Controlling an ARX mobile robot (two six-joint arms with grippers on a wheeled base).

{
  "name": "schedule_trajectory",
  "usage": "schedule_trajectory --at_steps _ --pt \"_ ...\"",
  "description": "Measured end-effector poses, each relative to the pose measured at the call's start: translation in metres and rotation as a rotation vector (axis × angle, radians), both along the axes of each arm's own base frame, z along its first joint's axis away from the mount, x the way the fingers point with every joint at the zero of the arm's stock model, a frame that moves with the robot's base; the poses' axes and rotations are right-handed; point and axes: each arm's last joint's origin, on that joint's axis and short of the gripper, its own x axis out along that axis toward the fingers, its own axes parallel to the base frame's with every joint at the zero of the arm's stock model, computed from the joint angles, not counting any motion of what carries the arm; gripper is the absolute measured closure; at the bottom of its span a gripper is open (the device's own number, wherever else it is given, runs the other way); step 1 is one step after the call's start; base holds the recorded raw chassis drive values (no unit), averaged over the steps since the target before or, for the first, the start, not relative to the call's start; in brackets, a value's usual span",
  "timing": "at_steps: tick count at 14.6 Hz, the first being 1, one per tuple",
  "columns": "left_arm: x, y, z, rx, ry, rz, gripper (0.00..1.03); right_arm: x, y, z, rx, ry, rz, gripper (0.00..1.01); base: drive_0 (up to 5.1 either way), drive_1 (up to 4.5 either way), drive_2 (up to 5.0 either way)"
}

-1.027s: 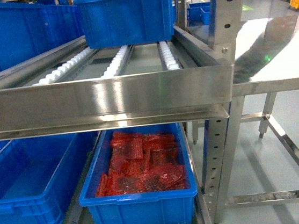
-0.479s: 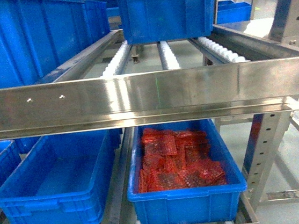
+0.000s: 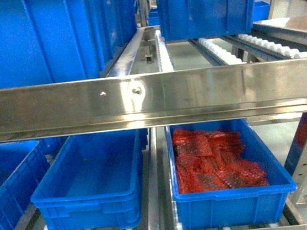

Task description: Pick blue part to blue bin on bottom shelf

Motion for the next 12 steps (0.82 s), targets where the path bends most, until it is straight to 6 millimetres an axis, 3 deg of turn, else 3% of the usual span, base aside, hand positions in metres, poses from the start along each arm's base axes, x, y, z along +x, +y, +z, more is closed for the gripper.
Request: schedule_trajectory --at_steps 2,12 --pt "0.0 0.0002 -0.0001 0.0 0.001 0.003 0.6 0.0 0.0 0.0001 0.0 -0.001 0.0 0.03 -5.0 2.7 1.8" --pt "0.0 0.0 -0.0002 0.0 0.002 0.002 0.6 0.0 0.0001 0.0001 0.0 -0.001 0.003 0.03 0.0 0.0 0.0"
